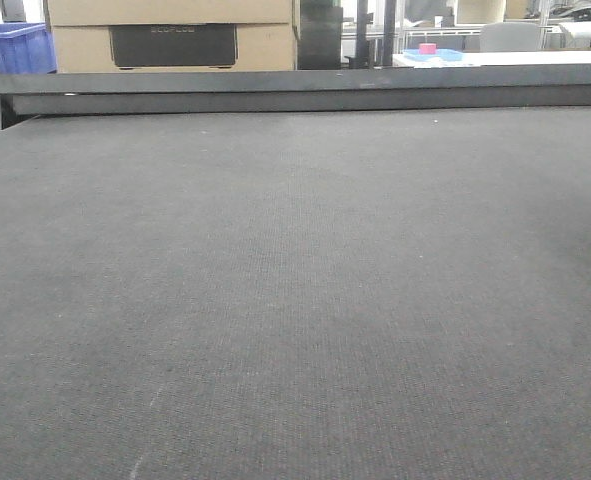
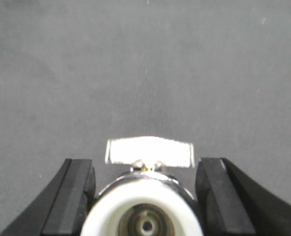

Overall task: Place valve from conveyor to right shelf box
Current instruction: 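Lift both held valves up off the conveyor belt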

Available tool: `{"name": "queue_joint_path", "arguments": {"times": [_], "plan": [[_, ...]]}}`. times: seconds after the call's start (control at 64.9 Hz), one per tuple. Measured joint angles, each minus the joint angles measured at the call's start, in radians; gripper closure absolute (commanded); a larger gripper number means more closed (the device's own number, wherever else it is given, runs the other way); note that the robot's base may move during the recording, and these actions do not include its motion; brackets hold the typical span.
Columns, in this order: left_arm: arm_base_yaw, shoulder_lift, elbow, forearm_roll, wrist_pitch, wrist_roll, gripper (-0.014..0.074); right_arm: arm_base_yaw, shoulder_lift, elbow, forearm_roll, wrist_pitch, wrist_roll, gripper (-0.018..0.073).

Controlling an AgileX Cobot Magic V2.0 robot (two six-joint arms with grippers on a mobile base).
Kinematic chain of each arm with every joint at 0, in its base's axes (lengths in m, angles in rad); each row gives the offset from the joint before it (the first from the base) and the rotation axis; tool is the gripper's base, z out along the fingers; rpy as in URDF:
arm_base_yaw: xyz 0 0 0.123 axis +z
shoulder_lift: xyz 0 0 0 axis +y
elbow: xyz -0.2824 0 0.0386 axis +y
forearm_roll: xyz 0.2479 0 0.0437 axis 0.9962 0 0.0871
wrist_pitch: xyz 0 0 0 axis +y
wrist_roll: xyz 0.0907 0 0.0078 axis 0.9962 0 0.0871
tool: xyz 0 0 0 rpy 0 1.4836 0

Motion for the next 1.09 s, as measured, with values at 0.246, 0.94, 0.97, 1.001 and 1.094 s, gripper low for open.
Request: {"name": "queue_joint_path", "arguments": {"times": [0.246,0.94,0.97,1.001,1.094], "plan": [[0.0,-0.168,0.016,0.0,-0.01,0.0,0.0707,0.0,-0.118,0.024,0.0,-0.023,0.0,0.0721],[0.0,-0.324,0.26,-0.004,-0.138,0.0,0.0707,0.0,-0.181,0.071,0.0,-0.038,0.0,0.0721],[0.0,-0.324,0.26,-0.004,-0.141,0.0,0.0707,0.0,-0.181,0.071,0.0,-0.038,0.0,0.0721],[0.0,-0.324,0.26,-0.004,-0.142,0.0,0.0707,0.0,-0.181,0.071,0.0,-0.038,0.0,0.0721],[0.0,-0.324,0.26,-0.004,-0.145,0.0,0.0707,0.0,-0.181,0.071,0.0,-0.038,0.0,0.0721]]}}
